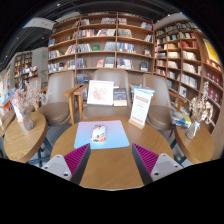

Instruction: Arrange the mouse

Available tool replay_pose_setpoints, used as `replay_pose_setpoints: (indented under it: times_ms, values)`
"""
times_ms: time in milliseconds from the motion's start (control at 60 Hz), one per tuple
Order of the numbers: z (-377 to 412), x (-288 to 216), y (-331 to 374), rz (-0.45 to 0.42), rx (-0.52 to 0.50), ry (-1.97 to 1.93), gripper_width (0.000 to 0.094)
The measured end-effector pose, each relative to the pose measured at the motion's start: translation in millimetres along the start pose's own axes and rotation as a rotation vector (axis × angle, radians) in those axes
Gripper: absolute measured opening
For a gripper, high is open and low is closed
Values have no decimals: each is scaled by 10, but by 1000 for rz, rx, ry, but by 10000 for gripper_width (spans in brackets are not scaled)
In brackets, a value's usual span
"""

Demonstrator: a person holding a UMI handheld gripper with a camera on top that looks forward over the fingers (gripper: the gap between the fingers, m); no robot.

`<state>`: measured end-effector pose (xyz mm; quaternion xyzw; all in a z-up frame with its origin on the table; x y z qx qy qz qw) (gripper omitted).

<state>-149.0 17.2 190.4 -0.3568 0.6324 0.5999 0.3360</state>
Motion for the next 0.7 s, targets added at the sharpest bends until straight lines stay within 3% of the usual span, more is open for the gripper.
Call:
replay_pose_setpoints:
  times_ms: [333, 700]
  values:
    - [-312, 465, 1389, -59, -6, 5, 858]
    - [-479, 943, 1822, -46, 5, -8, 854]
Point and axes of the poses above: the point between the fingertips, and its own axes, seen from behind it with the camera up: z to the left, x down, y backward, against the way the camera looks, the point moved 9 cm from there along y, backward, against the way the camera looks, and after that the axes turned 1 degree about z, right-handed, at the moved point
